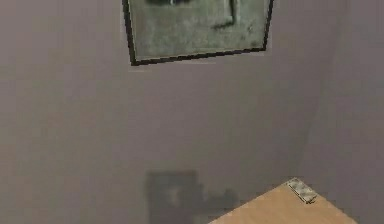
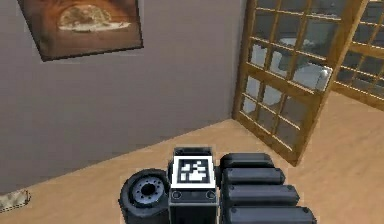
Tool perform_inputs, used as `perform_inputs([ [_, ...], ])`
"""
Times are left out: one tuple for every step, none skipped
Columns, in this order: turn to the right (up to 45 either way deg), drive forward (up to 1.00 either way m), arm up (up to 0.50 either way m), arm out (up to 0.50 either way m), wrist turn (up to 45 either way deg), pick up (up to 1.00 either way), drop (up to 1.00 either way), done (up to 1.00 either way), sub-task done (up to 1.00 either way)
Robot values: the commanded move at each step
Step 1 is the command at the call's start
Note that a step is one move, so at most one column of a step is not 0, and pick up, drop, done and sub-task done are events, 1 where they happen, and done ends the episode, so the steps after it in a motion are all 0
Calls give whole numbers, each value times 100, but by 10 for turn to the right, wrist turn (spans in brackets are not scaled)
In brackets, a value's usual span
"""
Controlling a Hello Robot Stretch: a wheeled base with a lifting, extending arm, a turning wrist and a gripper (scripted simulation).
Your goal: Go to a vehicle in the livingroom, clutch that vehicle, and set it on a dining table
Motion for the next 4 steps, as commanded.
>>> perform_inputs([
  [360,0,0,0,0,0,0,0,0],
  [-450,0,0,0,0,0,0,0,0],
  [-450,0,0,0,0,0,0,0,0],
  [-450,0,0,0,0,0,0,0,0],
])
